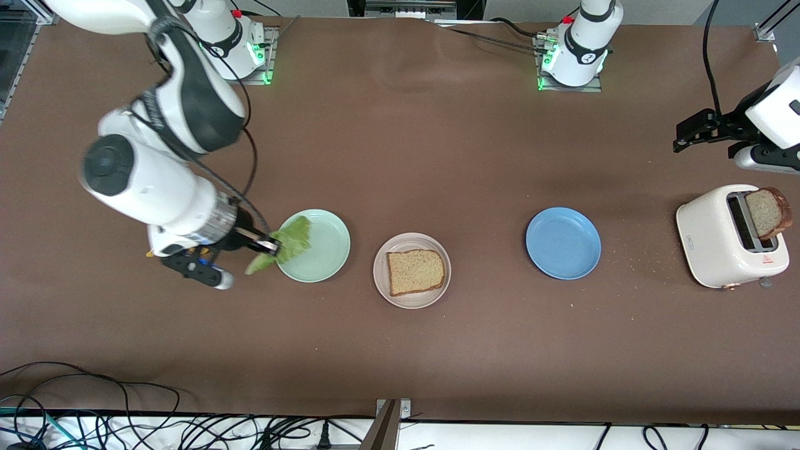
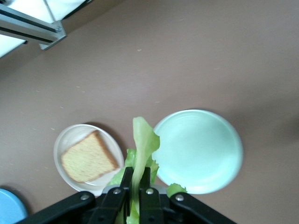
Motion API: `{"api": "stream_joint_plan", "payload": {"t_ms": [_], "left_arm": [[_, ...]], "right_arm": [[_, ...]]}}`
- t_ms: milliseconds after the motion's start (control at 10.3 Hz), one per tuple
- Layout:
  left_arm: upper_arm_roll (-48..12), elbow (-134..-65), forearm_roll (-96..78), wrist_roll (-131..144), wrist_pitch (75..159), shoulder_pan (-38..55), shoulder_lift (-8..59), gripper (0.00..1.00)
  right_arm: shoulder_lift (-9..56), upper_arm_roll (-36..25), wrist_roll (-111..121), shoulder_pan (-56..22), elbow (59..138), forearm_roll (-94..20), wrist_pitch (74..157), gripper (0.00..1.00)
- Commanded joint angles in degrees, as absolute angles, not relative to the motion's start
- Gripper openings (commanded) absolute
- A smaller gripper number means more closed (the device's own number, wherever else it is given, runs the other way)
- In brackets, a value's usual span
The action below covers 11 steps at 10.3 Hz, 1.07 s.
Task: Make sandwich on beige plate with both arms
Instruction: 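Carry the lettuce with the right gripper over the bread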
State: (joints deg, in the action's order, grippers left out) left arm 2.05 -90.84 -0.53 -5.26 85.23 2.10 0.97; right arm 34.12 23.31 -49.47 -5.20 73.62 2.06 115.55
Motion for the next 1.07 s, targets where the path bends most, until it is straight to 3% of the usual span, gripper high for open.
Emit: {"api": "stream_joint_plan", "payload": {"t_ms": [0,585,975], "left_arm": [[2.02,-89.21,0.53,-6.42,83.94,2.20,1.49,1.00],[2.02,-89.21,0.53,-6.42,83.94,2.20,1.49,1.00],[2.02,-89.21,0.53,-6.50,83.94,2.20,1.49,1.00]], "right_arm": [[40.23,23.38,-53.69,-7.90,71.54,1.14,125.89,0.00],[51.05,23.47,-57.55,-14.14,71.28,-8.34,152.63,0.00],[55.28,23.55,-68.61,-18.45,70.84,-8.44,157.41,0.00]]}}
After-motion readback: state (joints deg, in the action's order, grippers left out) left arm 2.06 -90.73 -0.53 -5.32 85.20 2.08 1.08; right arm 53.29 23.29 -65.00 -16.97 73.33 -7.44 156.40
